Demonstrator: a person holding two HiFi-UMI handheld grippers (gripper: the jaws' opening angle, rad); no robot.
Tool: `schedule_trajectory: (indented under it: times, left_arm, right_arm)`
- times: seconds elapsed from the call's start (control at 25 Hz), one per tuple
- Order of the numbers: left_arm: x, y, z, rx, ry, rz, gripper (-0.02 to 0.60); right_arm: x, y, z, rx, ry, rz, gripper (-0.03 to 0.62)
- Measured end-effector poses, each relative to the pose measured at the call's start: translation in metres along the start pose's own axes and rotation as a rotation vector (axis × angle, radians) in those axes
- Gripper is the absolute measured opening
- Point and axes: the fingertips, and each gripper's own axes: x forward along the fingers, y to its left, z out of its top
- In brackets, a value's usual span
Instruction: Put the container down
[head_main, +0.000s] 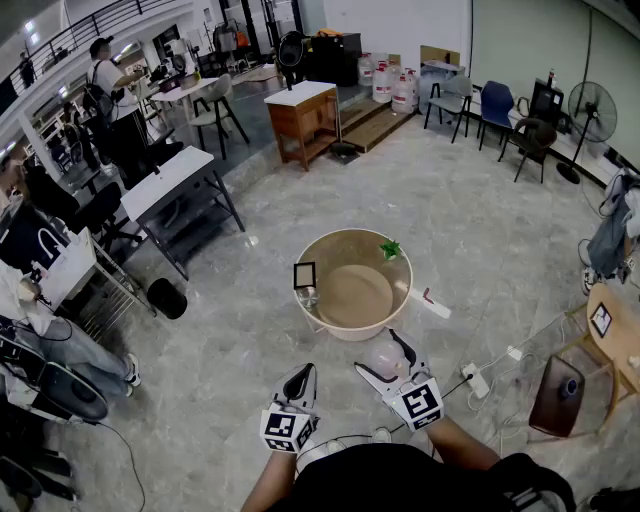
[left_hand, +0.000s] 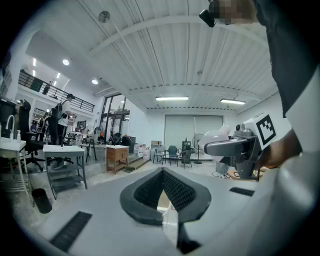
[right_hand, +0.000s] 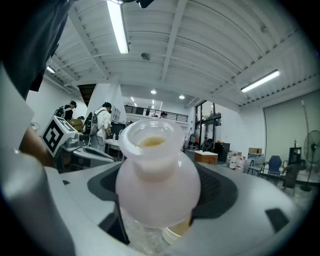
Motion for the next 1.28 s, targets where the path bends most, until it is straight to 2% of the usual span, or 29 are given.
schedule_trajectory:
  times: [0.52,0.84,1.28]
  left_arm:
    - [0.0,-0.004,-0.005,-0.031,-0.003,0.005,-0.005]
    - [-0.002,0.008,-0.003,-0.039,-0.023,0.013,-0.005]
    - [-0.011,0.042,-0.001,-0.044,-0.043,-0.016,-0.005]
  right_arm:
    - [0.0,-0.008,-0.003,0.0,-0.008,-0.004,0.403]
    - [0.007,-0.01,0.01,0.085,-0.067,0.007,0.403]
    - [0.035,0.004,0.022,0.098,-0.083,-0.033,0.403]
